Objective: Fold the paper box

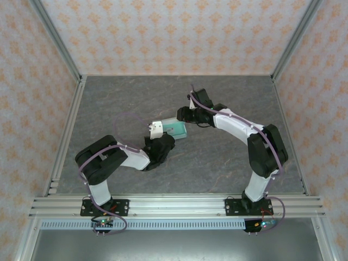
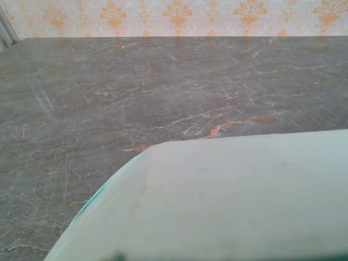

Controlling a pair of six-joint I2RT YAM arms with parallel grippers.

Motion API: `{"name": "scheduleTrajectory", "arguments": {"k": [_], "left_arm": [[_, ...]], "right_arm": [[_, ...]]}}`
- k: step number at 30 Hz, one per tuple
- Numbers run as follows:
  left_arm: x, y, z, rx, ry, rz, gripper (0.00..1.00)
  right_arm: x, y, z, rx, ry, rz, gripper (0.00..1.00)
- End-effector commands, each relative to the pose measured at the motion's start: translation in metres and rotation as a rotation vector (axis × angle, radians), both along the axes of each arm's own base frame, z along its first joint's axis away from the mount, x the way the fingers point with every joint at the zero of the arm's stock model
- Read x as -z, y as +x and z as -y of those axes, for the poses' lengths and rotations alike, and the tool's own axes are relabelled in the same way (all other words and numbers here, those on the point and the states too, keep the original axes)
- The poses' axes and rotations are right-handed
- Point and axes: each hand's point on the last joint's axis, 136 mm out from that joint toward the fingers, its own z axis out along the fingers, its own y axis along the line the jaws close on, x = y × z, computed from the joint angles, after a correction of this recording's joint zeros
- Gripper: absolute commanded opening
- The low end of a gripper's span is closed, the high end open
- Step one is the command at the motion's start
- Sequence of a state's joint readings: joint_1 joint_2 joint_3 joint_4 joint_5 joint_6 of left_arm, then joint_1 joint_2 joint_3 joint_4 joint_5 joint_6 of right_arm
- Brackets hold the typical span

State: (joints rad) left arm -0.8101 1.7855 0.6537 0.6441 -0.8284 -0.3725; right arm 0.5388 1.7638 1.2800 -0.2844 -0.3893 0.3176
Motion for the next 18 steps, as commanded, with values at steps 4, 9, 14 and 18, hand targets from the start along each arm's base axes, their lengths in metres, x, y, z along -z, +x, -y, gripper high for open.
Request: {"name": "scheduleTrajectory", "arguments": {"k": [4,9,14,18], "left_arm": [[0.013,-0.009,-0.003,-0.014,0.063,-0.039,0.03],[0.011,-0.012,-0.001,-0.012,0.066,-0.039,0.10],[0.010,-0.017,-0.004,-0.015,0.057,-0.041,0.18],[0.008,-0.022,-0.004,-0.005,0.059,-0.044,0.29]], "right_arm": [[0.007,-0.005,0.004,0.018,-0.023,0.000,0.47],[0.007,-0.005,0.005,0.022,-0.023,0.002,0.46],[0.012,-0.007,0.005,0.025,-0.024,-0.005,0.46],[0.014,-0.007,0.006,0.026,-0.030,-0.008,0.46]]}}
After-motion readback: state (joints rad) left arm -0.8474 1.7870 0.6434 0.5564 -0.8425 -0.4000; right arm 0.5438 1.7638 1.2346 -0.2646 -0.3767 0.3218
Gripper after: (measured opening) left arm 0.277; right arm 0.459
